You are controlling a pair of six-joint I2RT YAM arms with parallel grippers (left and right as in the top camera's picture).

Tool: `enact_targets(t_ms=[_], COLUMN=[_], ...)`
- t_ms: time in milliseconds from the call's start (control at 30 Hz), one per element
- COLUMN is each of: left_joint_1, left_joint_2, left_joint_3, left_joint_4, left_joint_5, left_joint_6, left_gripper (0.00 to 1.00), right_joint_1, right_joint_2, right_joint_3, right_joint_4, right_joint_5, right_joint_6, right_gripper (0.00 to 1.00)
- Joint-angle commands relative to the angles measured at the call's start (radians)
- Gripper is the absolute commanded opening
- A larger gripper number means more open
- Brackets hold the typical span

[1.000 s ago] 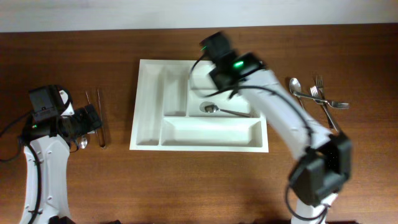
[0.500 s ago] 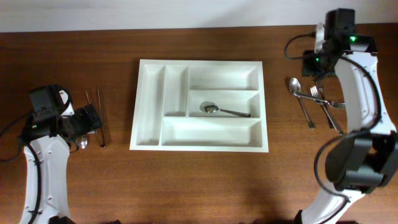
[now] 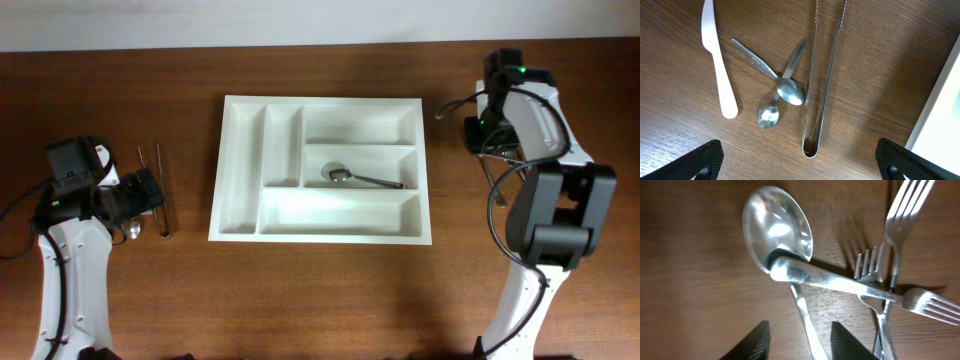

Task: Pack container
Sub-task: 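Return the right gripper to the cutlery pile right of the tray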

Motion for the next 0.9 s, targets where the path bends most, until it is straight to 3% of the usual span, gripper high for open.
enact_targets(t_ms=[0,867], left_joint_1=[0.005,0.005], left_joint_2=[0.004,0.004], left_joint_3=[0.021,0.021], left_joint_4=[0.003,0.003], left_joint_5=[0.014,0.014], left_joint_6=[0.012,0.012], left_gripper=[0.99,0.99], right_joint_1=[-0.005,-0.012], right_joint_2=[0.031,0.047], right_joint_3=[-0.005,-0.042], right_joint_4=[-0.023,-0.020], right_joint_5=[0.084,-0.072], right_joint_6=[0.039,0.019], right_gripper=[0.35,0.33])
